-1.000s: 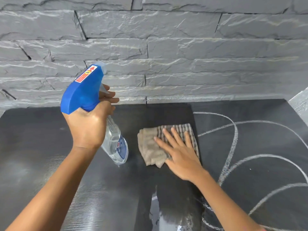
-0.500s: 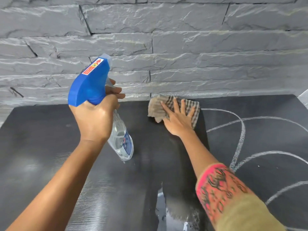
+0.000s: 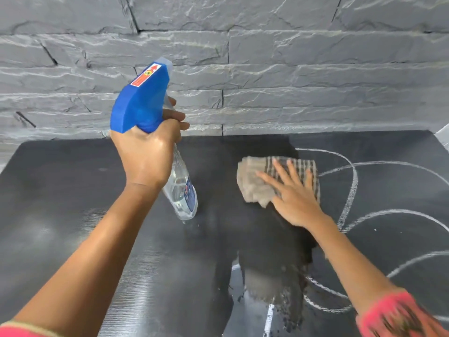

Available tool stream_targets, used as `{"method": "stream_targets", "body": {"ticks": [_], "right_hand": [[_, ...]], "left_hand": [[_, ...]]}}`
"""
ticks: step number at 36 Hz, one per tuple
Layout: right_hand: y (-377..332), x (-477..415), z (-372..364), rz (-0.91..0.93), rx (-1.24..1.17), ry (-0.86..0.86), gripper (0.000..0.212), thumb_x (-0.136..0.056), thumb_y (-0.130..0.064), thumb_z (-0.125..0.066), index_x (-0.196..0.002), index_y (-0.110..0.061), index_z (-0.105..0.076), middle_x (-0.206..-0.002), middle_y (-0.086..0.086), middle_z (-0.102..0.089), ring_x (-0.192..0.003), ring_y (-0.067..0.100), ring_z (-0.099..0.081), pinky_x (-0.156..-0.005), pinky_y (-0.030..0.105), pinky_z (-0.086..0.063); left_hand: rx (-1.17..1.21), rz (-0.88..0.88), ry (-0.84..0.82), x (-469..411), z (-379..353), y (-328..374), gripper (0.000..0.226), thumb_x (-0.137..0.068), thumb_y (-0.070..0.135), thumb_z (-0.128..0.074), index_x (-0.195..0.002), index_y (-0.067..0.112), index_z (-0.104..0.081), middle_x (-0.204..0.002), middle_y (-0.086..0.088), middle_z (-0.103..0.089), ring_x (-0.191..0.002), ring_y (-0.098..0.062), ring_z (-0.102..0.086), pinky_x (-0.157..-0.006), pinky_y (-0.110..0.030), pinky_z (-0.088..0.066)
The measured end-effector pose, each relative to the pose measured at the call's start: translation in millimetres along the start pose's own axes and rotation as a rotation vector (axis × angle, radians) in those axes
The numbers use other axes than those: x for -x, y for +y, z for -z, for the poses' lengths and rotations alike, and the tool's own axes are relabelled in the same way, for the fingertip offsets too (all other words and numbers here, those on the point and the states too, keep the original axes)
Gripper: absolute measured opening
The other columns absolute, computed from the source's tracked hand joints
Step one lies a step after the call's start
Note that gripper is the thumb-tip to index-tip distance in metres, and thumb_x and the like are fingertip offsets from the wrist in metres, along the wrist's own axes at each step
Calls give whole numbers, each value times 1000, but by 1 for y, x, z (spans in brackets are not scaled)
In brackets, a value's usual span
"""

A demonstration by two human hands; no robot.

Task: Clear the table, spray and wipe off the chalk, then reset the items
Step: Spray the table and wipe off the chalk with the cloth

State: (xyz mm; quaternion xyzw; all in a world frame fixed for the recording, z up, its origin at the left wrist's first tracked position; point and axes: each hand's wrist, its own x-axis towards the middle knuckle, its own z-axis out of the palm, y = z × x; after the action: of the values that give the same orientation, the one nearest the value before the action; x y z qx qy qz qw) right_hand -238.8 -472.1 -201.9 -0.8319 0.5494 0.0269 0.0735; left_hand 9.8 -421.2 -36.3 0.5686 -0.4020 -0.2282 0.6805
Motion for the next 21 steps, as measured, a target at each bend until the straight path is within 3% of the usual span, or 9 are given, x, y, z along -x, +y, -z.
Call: {"method": "stream_targets", "body": {"ticks": [3,7,10,14,17,19,21], "right_hand": [[-23,-53,8,-71,-28,-29,55,-96,-47,-29,-144,-51,-3,-158,-3,15,-144,30,16,-109,65,9],[-77,-67,6,39,-18,-78,56,-96,-52,-28,-144,-51,-1,-158,-1,16,-143,32,18,-108,66,12],[-105,-31,-3,156,10,-70,57,-95,-52,-29,-144,-51,-1,-158,-2,15,-143,31,19,-107,64,15],[-109,49,-15,291,29,-57,62,-91,-51,-35,-144,-51,-4,-155,-3,22,-142,31,21,-105,61,21],[-93,114,-24,417,37,-29,67,-83,-47,-42,-144,-50,-16,-158,0,0,-144,35,2,-110,67,4],[-72,137,-24,416,64,-26,77,-77,-44,-50,-145,-50,-13,-158,-1,-10,-143,35,-8,-111,65,-7],[-53,135,-21,321,51,-47,81,-79,-43,-49,-144,-53,-2,-158,-5,-3,-145,33,-3,-112,62,-1]], "left_hand": [[-10,26,7,1,-1,3,24,-61,1,-46,-71,19,-58,-68,-1,-65,-57,-12,-67,-53,-19,-48],[-46,80,-4,4,-1,10,19,-61,6,-48,-65,22,-57,-69,-7,-63,-53,-10,-64,-55,-19,-48],[-61,118,-22,10,5,20,14,-59,9,-49,-66,20,-55,-70,-11,-63,-51,-7,-62,-55,-18,-48],[-97,111,-66,40,23,26,21,-56,8,-49,-61,24,-62,-58,7,-68,-53,-2,-63,-55,-12,-47],[-98,134,-40,67,44,33,24,-54,9,-50,-53,28,-64,-59,12,-69,-53,-2,-63,-53,-10,-46],[-75,136,-31,83,57,40,28,-54,4,-50,-56,28,-63,-59,9,-69,-51,-4,-63,-53,-10,-46],[-61,153,-26,99,70,48,30,-57,0,-49,-59,27,-62,-61,6,-68,-50,-5,-63,-52,-12,-47]]}}
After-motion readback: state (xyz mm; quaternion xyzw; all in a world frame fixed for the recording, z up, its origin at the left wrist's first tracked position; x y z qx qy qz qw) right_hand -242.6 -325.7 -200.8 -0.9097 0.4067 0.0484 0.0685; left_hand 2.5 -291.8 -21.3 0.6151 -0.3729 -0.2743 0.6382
